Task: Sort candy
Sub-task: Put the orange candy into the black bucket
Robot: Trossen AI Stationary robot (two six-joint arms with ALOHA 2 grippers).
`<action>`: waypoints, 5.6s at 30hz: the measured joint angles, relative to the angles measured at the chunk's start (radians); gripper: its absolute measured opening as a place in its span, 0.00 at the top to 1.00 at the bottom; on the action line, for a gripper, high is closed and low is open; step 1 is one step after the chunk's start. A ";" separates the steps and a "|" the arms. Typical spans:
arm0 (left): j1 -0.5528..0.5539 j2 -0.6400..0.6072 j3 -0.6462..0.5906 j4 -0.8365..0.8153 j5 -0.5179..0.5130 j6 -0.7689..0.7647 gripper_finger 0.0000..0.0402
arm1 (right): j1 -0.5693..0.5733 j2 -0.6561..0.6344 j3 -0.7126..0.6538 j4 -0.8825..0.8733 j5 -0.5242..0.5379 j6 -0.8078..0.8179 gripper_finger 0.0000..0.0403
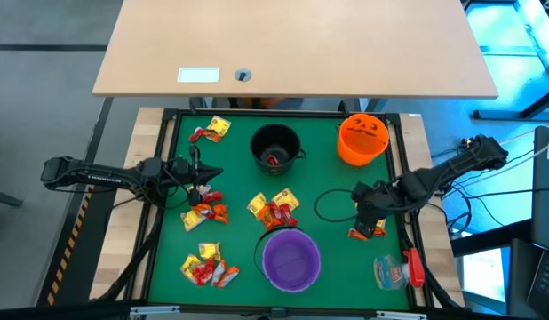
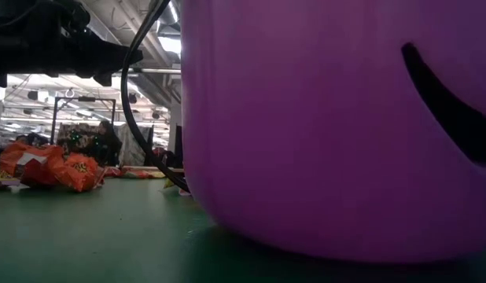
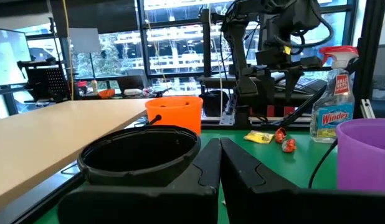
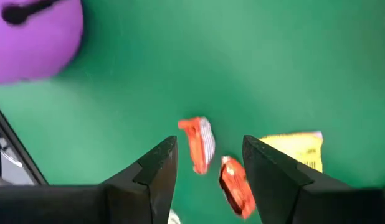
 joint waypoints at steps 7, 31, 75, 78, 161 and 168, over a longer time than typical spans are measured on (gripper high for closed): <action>0.000 0.000 0.000 0.000 -0.007 0.005 1.00 | 0.044 0.008 0.000 -0.087 -0.065 0.026 0.56; 0.000 0.000 0.000 0.000 -0.020 0.009 1.00 | 0.379 0.003 -0.130 -0.040 0.165 0.422 0.56; 0.000 0.000 0.000 -0.018 -0.032 0.051 1.00 | 0.383 0.003 -0.189 0.023 0.094 0.472 0.56; 0.000 0.000 0.000 -0.021 -0.050 0.048 1.00 | 0.383 0.003 -0.189 -0.009 0.095 0.467 0.56; 0.000 0.000 0.000 -0.053 -0.023 -0.002 1.00 | 0.382 0.035 -0.484 0.302 -0.088 0.336 0.68; -0.009 0.000 0.000 -0.053 -0.023 -0.018 1.00 | 0.382 0.034 -0.484 0.301 -0.089 0.337 0.90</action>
